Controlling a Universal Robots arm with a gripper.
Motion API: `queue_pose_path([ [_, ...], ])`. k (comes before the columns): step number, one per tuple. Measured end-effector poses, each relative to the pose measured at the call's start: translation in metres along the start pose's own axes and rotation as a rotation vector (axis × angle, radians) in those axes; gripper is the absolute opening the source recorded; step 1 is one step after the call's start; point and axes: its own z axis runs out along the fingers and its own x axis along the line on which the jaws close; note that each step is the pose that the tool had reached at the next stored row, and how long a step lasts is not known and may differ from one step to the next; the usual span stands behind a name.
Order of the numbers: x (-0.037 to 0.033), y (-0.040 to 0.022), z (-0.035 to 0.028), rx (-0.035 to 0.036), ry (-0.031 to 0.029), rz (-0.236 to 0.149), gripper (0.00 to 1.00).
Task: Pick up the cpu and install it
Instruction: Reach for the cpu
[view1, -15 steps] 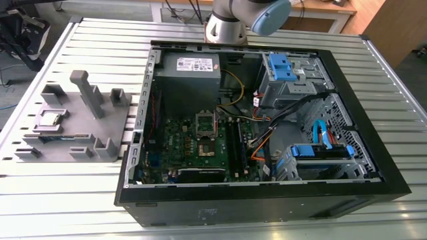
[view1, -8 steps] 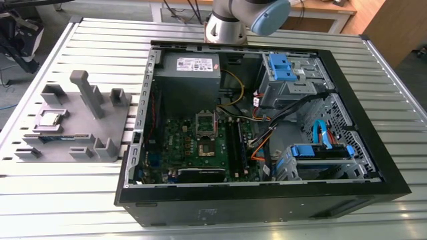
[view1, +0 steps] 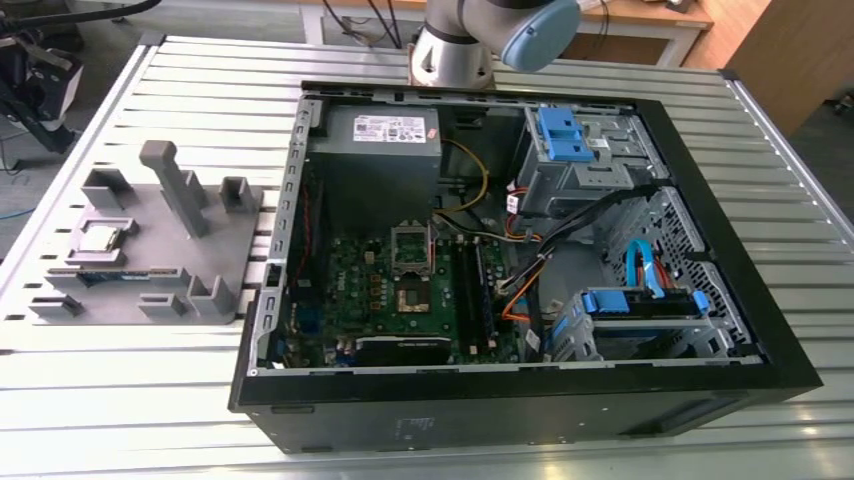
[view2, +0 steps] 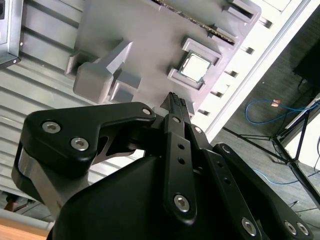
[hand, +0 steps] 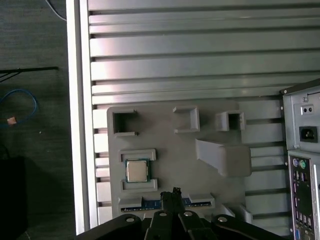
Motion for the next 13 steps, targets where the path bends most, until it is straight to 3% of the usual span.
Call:
queue_pose_path([
  [7, 0.0047, -0.0006, 0.0049, -0.0001, 0.0004, 0.0, 0.11],
  [13, 0.0055, -0.0006, 0.0051, 0.0, 0.0004, 0.0, 0.11],
])
